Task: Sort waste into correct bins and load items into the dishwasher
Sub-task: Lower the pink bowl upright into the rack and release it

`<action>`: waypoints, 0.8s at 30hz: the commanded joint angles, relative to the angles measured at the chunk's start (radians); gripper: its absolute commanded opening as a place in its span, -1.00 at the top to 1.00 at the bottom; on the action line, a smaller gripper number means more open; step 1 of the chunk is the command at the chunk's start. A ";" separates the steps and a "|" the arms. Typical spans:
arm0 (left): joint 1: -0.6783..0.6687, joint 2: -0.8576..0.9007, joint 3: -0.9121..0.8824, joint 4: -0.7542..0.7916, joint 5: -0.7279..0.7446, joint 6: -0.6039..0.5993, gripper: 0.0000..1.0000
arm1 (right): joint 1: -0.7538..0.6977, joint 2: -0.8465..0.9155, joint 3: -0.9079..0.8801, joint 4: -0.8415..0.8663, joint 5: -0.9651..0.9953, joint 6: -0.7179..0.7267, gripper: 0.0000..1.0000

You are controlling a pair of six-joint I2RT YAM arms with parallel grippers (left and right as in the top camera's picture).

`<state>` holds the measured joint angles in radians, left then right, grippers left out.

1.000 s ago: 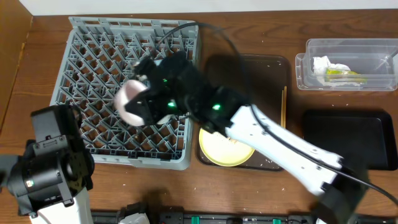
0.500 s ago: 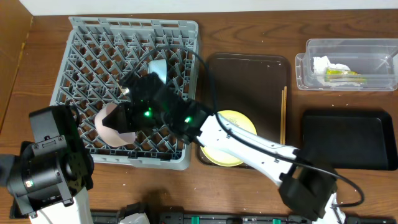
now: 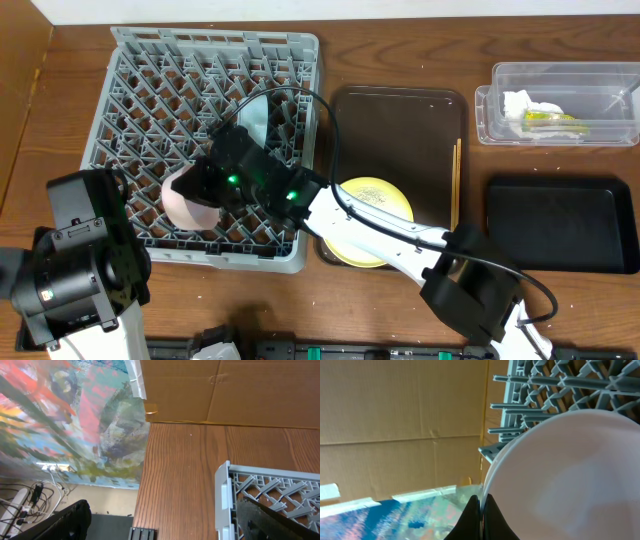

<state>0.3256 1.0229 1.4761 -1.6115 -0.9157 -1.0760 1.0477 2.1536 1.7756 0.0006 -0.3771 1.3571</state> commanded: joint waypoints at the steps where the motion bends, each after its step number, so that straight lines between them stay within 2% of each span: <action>1: 0.005 -0.002 0.000 -0.070 -0.008 0.002 -0.87 | -0.019 0.010 0.002 -0.024 0.022 0.060 0.98; 6: 0.005 -0.002 0.000 -0.063 0.010 0.002 -0.87 | -0.041 0.013 -0.001 -0.047 0.022 0.083 0.98; 13: 0.005 -0.002 0.000 -0.060 0.014 0.002 -0.87 | -0.034 0.027 -0.001 0.200 -0.039 0.054 0.98; 20: 0.005 -0.002 0.000 -0.060 0.051 0.002 -0.87 | -0.013 0.066 -0.001 0.213 -0.006 0.050 0.98; 24: 0.005 -0.001 0.000 -0.060 0.066 0.002 -0.87 | -0.013 0.135 -0.001 0.274 -0.026 0.115 0.98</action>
<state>0.3256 1.0229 1.4761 -1.6112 -0.8639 -1.0760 1.0309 2.2166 1.7718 0.2367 -0.3920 1.4311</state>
